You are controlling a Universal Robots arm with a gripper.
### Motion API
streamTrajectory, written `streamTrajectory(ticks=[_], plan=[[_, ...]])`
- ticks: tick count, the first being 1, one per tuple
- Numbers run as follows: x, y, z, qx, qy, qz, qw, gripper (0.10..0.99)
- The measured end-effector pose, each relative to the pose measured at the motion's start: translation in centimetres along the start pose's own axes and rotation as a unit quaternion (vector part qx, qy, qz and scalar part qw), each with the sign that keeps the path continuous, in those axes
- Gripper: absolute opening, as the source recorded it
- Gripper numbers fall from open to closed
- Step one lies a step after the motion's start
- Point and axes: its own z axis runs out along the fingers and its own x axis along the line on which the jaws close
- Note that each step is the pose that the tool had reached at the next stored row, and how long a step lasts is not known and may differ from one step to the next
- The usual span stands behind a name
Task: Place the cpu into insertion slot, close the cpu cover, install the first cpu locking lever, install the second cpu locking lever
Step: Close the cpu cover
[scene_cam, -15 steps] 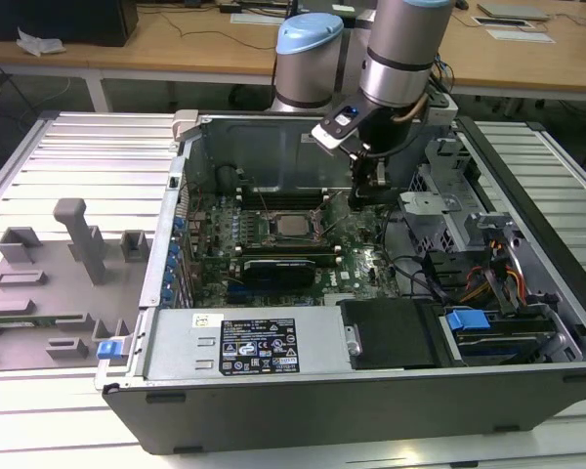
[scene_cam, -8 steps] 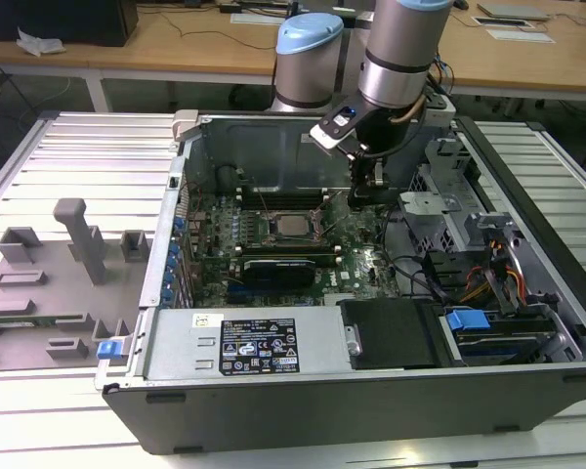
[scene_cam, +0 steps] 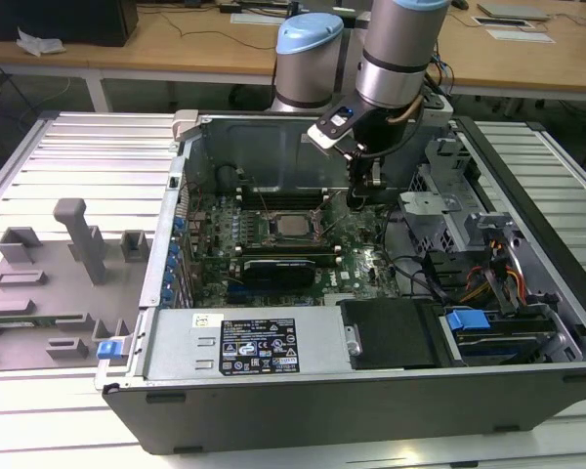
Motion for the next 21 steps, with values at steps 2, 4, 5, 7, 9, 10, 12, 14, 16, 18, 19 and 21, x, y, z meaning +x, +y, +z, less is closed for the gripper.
streamTrajectory(ticks=[2, 4, 5, 7, 9, 10, 12, 14, 16, 18, 19, 21], plan=[[0.00, -0.08, 0.01, 0.0000, 0.0000, 0.000, 1.0000, 0.106], [0.00, -0.16, 0.01, 0.0000, 0.0000, 0.000, 1.0000, 0.106], [0.01, -0.19, 0.01, 0.0000, 0.0000, 0.000, 1.0000, 0.106], [0.01, -0.23, 0.01, 0.0000, 0.0000, 0.000, 1.0000, 0.106], [0.01, -0.28, 0.01, 0.0000, 0.0000, 0.000, 1.0000, 0.106], [0.01, -0.30, 0.01, 0.0000, 0.0000, 0.000, 1.0000, 0.106], [0.01, -0.37, 0.01, 0.0000, 0.0000, 0.000, 1.0000, 0.106], [0.01, -0.45, 0.02, 0.0000, 0.0000, 0.000, 1.0000, 0.106], [0.01, -0.51, 0.02, 0.0000, 0.0000, 0.000, 1.0000, 0.106], [0.01, -0.63, 0.02, 0.0000, 0.0000, 0.000, 1.0000, 0.106], [0.01, -0.70, 0.03, 0.0000, 0.0000, 0.000, 1.0000, 0.106], [0.02, -0.92, 0.03, 0.0000, 0.0000, 0.000, 1.0000, 0.106]])
